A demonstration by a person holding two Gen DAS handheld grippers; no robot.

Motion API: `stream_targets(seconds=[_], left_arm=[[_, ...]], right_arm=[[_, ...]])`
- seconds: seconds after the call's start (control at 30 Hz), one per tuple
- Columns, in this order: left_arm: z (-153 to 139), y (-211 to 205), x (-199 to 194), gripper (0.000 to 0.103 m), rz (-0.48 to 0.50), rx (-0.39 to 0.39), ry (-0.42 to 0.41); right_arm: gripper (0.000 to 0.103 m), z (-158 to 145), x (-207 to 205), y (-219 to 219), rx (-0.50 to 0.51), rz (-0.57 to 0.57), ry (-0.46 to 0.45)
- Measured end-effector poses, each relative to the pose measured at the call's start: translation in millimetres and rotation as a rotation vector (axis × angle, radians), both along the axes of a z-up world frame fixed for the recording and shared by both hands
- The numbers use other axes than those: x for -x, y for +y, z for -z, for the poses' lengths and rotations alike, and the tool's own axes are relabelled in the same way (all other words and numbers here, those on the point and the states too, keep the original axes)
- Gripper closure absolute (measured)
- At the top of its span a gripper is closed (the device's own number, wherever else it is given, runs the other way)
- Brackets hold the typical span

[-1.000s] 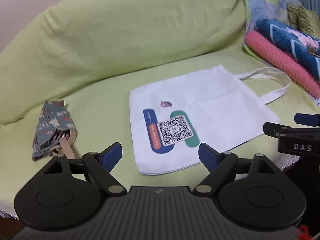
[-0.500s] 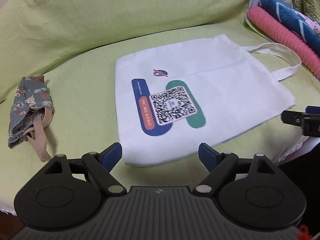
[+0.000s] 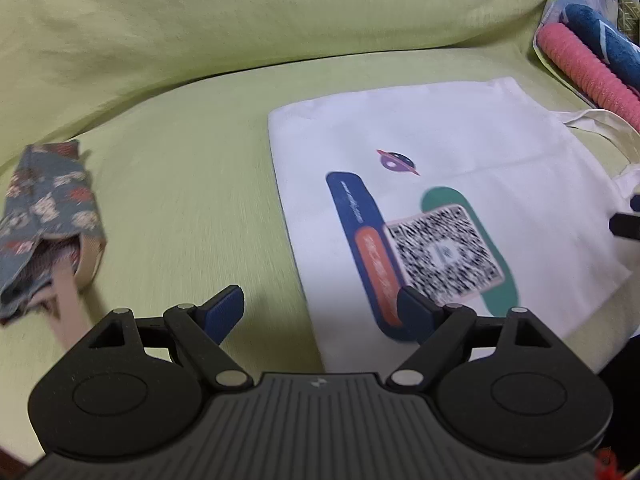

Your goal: Fold shopping bag

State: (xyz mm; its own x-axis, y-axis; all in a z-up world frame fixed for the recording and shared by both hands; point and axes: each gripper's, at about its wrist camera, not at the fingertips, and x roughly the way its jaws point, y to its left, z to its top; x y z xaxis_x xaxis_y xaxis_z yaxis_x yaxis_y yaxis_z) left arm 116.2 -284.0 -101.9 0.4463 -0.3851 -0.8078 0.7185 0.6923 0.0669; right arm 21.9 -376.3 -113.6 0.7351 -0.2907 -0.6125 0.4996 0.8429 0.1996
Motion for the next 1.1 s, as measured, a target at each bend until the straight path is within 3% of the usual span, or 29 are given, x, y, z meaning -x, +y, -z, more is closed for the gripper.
stream_targets(seconds=[0.23, 0.47, 0.57, 0.8, 1.0, 1.1], left_arm=[[19, -15, -67, 0.018, 0.039, 0.022, 0.085], [28, -32, -130, 0.02, 0.102, 0.122, 0.167], [30, -43, -157, 0.021, 0.138, 0.177, 0.204], [39, -65, -211, 0.022, 0.204, 0.363, 0.395], [56, -64, -243, 0.022, 0.203, 0.529, 0.574], [60, -62, -248, 0.027, 0.214, 0.576, 0.599]], right_arm=[[0.032, 6, -34, -55, -0.017, -0.054, 0.039], [0.053, 0, -67, -126, -0.056, -0.09, 0.007], [0.067, 6, -87, -165, -0.126, -0.086, -0.008], [0.067, 32, -129, -242, -0.368, -0.13, -0.048], [0.06, 51, -143, -278, -0.542, -0.157, -0.137], [0.073, 56, -149, -281, -0.545, -0.169, -0.154]])
